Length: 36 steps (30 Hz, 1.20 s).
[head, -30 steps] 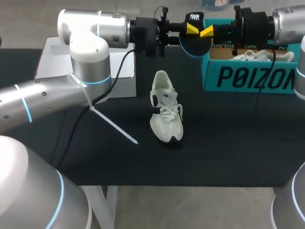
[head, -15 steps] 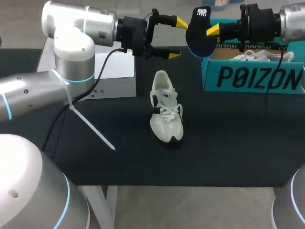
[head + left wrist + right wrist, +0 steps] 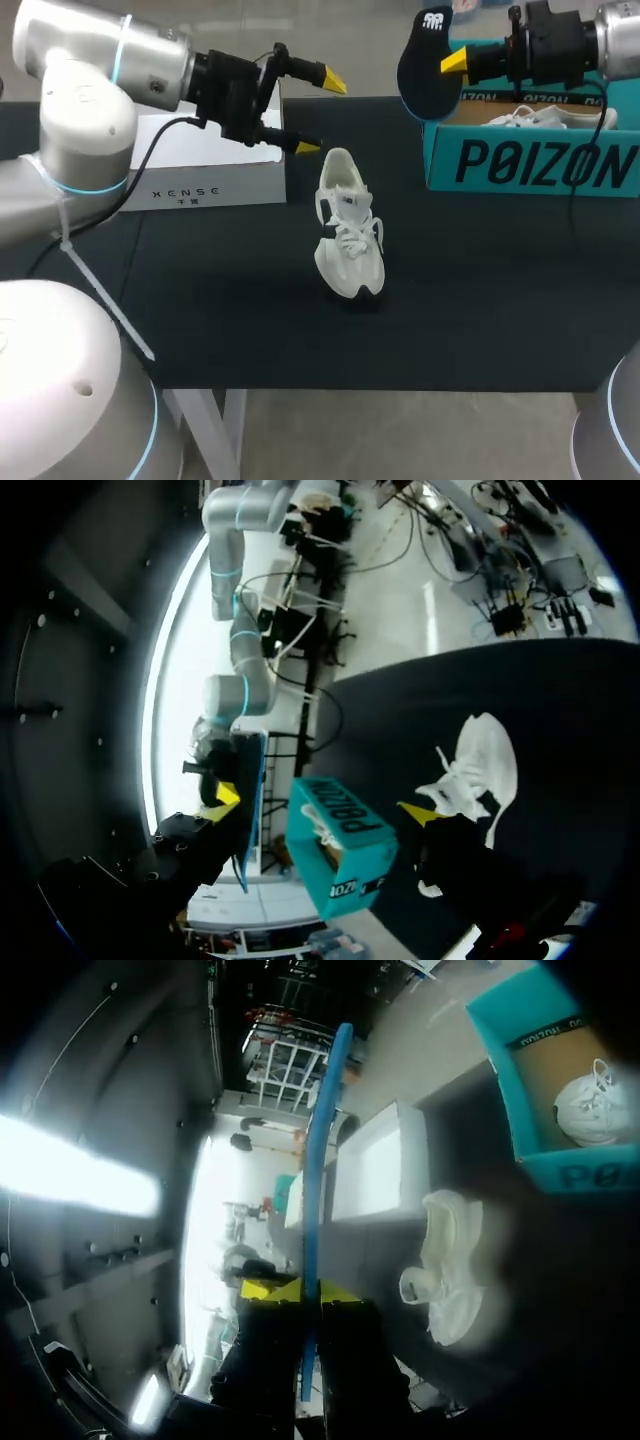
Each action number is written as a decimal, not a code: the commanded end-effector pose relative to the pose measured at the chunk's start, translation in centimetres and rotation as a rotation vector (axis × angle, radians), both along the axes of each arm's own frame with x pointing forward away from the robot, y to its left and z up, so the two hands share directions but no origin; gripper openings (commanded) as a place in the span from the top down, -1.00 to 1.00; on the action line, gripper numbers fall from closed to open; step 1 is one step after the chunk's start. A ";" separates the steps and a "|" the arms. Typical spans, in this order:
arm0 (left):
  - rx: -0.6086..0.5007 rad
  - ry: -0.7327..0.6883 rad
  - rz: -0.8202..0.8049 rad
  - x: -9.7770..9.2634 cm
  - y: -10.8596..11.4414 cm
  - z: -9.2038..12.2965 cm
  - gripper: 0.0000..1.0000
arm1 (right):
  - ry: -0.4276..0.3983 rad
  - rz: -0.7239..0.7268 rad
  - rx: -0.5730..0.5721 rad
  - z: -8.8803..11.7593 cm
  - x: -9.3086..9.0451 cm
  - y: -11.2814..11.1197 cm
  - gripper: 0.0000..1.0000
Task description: Take the shoe out of the shoebox, open the shoe tongue, remove and reinsert the insole, then place the shoe into the shoebox
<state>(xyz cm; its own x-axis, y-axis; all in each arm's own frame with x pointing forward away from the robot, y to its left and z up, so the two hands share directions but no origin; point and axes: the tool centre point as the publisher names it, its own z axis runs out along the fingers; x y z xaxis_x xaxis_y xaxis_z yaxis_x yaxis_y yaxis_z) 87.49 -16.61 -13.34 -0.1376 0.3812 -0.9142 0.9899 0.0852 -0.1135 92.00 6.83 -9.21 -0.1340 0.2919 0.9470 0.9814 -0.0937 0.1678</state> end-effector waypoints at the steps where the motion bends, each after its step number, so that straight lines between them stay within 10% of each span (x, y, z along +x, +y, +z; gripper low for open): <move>1: 0.113 -0.003 0.034 -2.2 4.9 0.2 -1.00 | -0.011 -0.019 -0.018 0.3 -0.3 -0.2 1.00; 12: 0.117 -0.030 0.083 -4.2 10.7 -0.2 -1.00 | -0.007 -0.096 -0.062 0.1 -0.9 0.1 1.00; 36: 0.060 -0.015 -0.021 -3.7 10.9 0.1 -1.00 | -0.025 -0.167 -0.094 1.4 -1.7 -0.1 1.00</move>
<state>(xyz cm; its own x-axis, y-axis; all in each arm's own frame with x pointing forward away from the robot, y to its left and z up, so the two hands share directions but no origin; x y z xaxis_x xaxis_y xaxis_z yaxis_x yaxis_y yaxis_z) 82.54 -6.22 -13.51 -0.1279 0.4436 -0.8870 0.9880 0.1355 -0.0747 90.64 6.91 -7.80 -0.1012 0.3970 0.9122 0.9499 -0.2339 0.2072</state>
